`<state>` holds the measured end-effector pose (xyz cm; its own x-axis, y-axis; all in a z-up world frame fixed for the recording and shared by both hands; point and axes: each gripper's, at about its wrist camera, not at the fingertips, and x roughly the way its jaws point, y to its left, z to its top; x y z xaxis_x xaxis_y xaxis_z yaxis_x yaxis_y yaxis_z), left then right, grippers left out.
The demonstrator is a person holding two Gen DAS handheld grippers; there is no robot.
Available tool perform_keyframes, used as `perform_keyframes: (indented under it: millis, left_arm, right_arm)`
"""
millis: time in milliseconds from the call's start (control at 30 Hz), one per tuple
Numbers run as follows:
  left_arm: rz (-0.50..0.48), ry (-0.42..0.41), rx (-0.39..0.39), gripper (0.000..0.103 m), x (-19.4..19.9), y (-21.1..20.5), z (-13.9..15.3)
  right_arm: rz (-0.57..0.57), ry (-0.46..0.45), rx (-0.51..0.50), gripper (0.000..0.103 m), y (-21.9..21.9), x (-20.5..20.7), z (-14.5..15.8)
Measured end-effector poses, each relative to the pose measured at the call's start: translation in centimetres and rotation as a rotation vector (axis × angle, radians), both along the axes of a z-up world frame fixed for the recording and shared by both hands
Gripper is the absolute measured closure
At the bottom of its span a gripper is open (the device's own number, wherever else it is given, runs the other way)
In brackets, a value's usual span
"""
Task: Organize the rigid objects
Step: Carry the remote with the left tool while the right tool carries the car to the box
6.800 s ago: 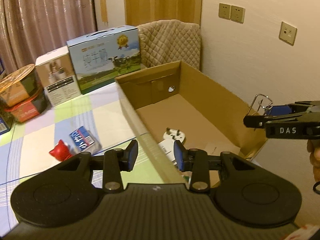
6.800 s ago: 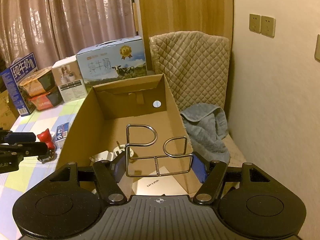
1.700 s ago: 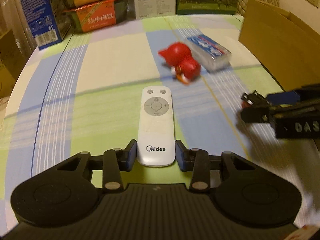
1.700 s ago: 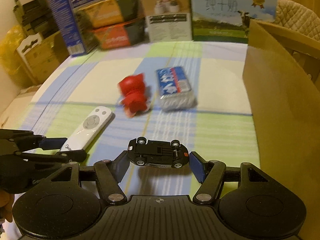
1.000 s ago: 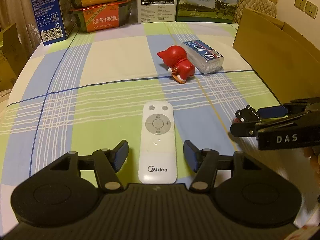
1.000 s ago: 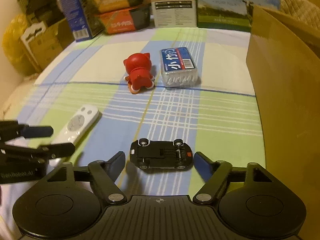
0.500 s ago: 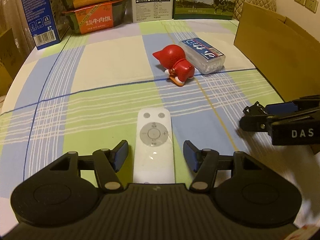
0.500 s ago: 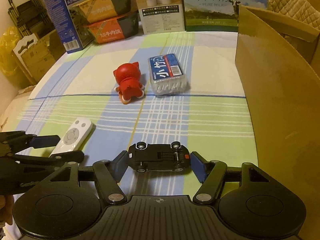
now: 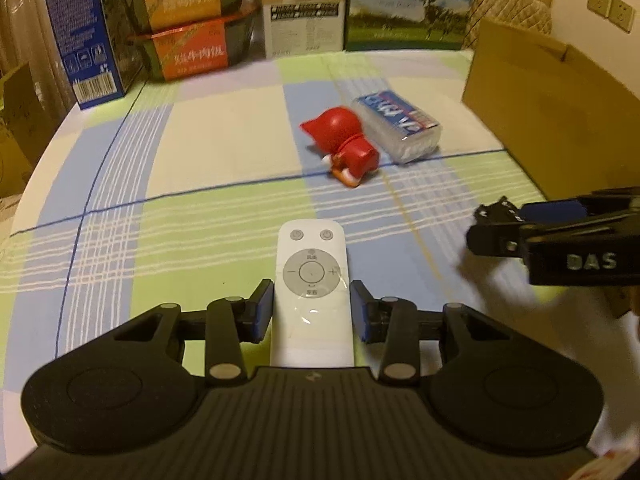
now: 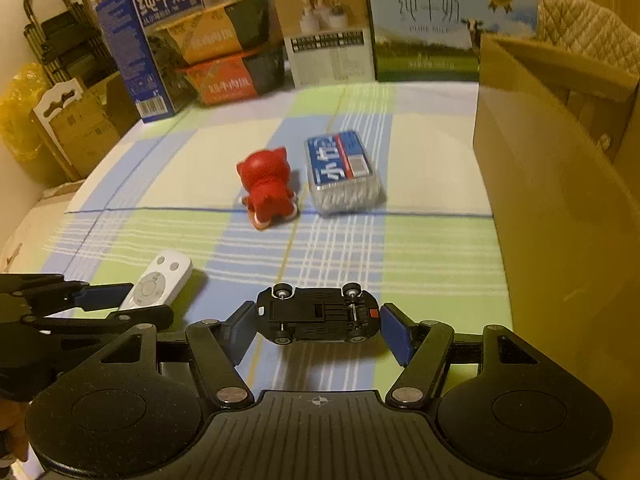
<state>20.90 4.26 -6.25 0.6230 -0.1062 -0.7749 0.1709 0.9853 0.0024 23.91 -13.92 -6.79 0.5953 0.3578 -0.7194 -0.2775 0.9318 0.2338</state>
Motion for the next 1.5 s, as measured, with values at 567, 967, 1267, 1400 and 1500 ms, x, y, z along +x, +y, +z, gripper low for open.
perform_keyframes:
  millis: [567, 967, 1267, 1400, 1500]
  left_arm:
    - [0.042, -0.059, -0.056, 0.068, -5.6, -2.6, 6.7]
    - [-0.042, -0.141, -0.074, 0.068, -9.1, -8.2, 13.0]
    - [-0.169, -0.192, -0.121, 0.068, -8.3, -16.3, 16.2]
    - [-0.224, -0.193, -0.145, 0.068, -6.9, -20.5, 16.5]
    - [-0.255, -0.176, -0.153, 0.068, -5.7, -22.9, 16.1]
  right_arm:
    - [0.011, -0.146, 0.028, 0.040, -1.4, -5.9, 7.8]
    - [-0.075, -0.215, 0.032, 0.040, -8.4, -9.4, 13.7]
    - [-0.232, -0.245, -0.019, 0.040, -18.4, -9.3, 15.7]
    - [-0.274, -0.223, -0.029, 0.040, -21.4, -8.8, 15.2]
    - [-0.298, -0.205, -0.024, 0.040, -23.1, -8.5, 14.4]
